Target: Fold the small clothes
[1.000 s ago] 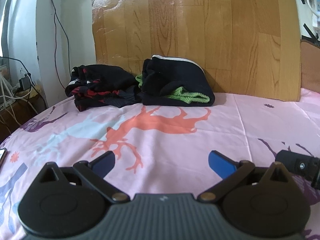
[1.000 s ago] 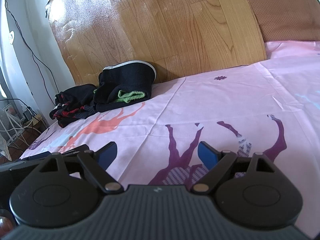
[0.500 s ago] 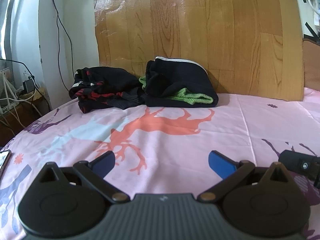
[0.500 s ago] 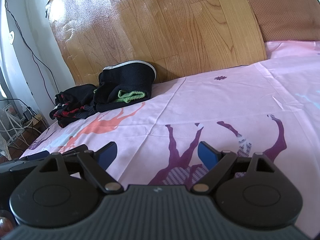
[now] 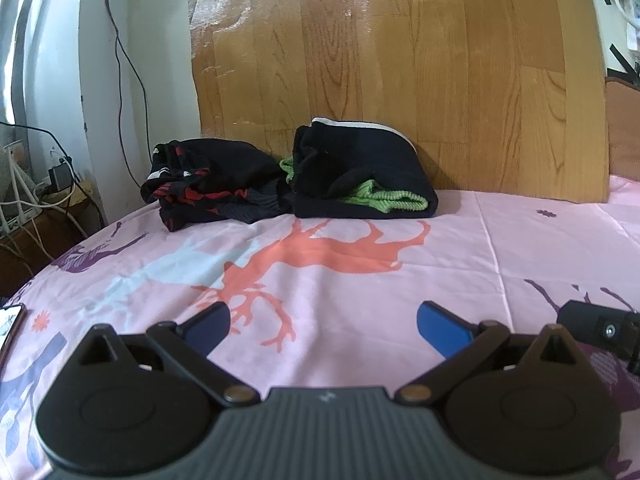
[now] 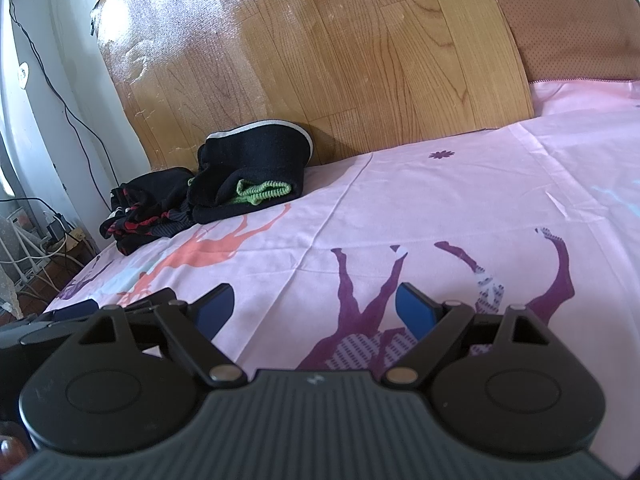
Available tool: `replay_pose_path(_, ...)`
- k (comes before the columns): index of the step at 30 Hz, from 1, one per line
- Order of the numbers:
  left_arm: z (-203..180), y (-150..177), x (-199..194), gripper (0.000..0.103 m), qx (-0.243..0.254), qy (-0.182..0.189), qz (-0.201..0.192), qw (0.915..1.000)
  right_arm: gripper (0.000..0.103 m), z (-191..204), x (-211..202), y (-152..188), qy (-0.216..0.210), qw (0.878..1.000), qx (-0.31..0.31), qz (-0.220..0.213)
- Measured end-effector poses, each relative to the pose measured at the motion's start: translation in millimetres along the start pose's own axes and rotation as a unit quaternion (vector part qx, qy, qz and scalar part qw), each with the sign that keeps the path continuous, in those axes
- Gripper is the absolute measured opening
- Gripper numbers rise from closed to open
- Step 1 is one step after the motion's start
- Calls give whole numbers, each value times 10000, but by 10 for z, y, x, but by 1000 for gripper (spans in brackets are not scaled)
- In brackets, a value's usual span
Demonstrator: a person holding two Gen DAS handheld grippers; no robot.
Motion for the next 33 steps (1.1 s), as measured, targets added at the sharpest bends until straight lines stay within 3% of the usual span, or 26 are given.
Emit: replay_pose_path(33, -93, 10, 13, 103, 396, -20, 81, 9992, 90, -11, -24, -5, 14, 10000, 79, -16)
Point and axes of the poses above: each gripper's, at about its wrist camera, not at the fingertips, and x roughly the way its jaws point, z to its left, y to its underside, the point moved 5 cm from there along x, roughly the way its jaws point, and after that the axes turned 6 degrees about -x, right-handed, at the moved point
